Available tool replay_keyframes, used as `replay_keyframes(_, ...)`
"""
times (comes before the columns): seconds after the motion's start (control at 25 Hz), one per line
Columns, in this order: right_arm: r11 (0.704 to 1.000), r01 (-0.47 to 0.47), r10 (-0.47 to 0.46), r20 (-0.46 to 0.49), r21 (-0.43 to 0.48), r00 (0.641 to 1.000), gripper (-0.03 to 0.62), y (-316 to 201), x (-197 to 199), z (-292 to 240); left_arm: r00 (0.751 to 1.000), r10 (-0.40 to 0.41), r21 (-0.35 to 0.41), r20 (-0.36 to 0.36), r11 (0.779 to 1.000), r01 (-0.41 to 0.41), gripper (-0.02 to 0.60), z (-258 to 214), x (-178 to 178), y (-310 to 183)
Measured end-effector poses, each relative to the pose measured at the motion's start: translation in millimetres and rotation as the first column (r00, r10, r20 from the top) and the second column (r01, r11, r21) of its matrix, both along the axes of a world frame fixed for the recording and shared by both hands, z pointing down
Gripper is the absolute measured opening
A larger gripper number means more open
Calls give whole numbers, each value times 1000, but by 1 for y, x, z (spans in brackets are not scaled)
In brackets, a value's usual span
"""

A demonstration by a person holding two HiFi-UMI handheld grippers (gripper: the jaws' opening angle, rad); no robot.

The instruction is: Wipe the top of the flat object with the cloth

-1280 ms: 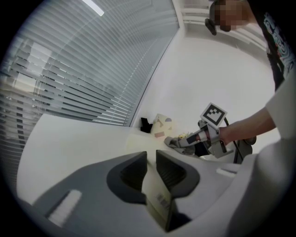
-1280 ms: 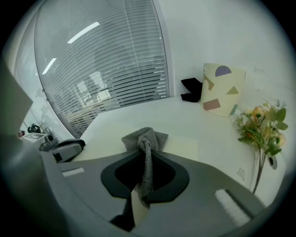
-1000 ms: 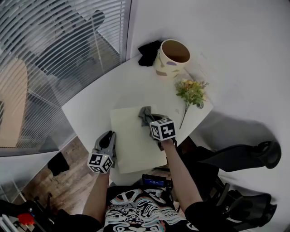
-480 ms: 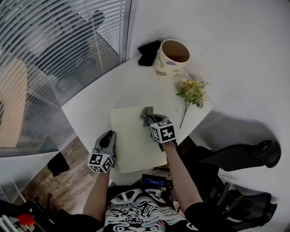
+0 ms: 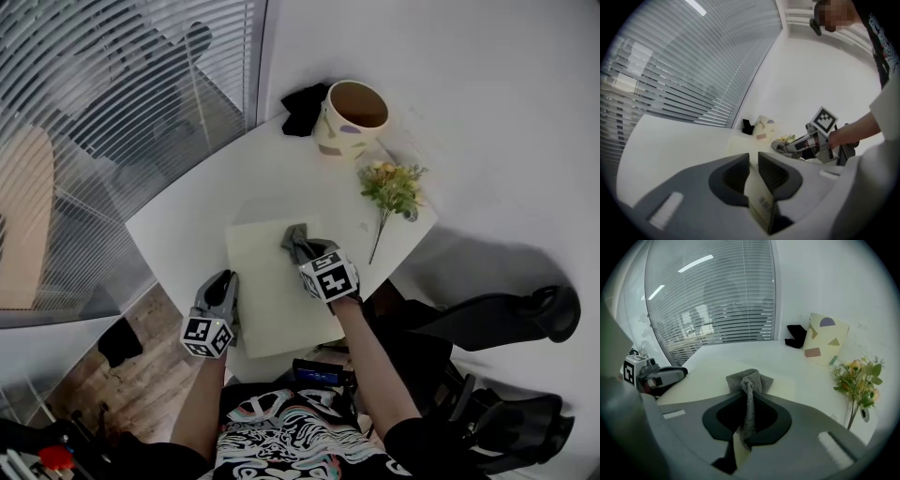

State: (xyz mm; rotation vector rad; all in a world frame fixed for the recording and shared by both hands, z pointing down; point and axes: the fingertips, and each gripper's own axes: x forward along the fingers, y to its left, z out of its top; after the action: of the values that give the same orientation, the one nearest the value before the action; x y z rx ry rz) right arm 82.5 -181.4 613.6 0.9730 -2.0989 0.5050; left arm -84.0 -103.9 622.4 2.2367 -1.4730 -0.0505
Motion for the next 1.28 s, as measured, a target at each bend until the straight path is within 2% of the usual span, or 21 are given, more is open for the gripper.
replay_keyframes(0.2, 997, 65, -65, -11, 35, 998, 17, 7, -13, 0, 1000, 7, -5, -9, 1000, -7, 114, 0, 1, 0)
replay_keyframes(0.48, 991, 135, -135, 29, -15, 990, 17, 27, -40, 2, 1000, 12, -15, -17, 1000, -12, 114, 1, 0, 0)
replay_keyframes(1.28, 993, 115, -115, 33, -6, 993, 17, 62, -40, 3, 998, 31, -39, -45, 999, -33, 114, 3, 0, -3)
